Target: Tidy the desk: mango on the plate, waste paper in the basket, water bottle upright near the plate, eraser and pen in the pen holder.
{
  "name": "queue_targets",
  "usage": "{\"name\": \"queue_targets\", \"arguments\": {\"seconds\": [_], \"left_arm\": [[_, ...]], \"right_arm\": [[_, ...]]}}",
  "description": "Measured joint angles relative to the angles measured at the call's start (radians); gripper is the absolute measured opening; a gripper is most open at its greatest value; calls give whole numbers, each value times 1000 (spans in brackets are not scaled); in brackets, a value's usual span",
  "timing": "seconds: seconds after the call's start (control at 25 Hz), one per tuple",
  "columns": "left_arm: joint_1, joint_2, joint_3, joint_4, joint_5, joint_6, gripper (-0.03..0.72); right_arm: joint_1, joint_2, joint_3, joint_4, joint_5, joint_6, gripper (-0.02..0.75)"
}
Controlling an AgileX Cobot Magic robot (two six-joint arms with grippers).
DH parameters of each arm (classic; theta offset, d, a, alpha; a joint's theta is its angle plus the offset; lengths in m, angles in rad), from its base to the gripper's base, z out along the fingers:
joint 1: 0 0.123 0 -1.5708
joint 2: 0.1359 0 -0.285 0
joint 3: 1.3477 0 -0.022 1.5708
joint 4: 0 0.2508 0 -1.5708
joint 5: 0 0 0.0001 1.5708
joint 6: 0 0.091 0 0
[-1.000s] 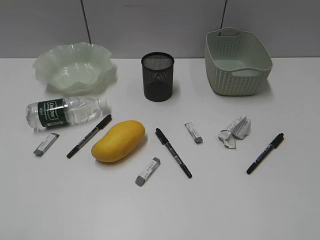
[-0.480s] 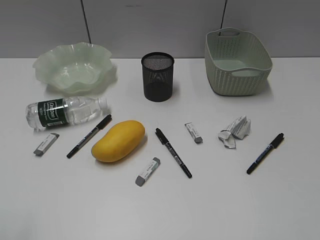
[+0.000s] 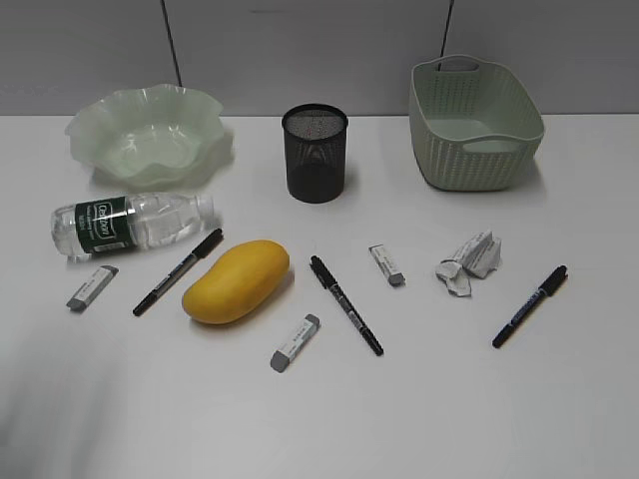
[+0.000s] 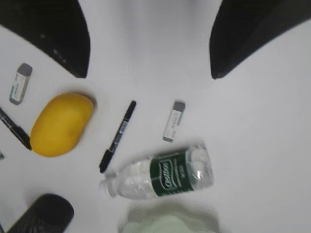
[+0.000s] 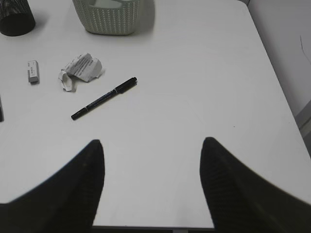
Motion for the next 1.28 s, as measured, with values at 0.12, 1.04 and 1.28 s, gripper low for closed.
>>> {"name": "queue_targets", "arguments": {"seconds": [0.12, 1.04, 1.28], "left_arm": [[-82, 150, -9, -19, -38, 18, 580], [-306, 975, -685, 1, 256, 235, 629], [-380, 1072, -698, 29, 207, 245, 679]], "right_arm": [[0, 0, 0, 0, 1, 0, 496], [0, 0, 0, 0, 0, 0, 496], [0, 0, 0, 0, 1, 0, 497]]}}
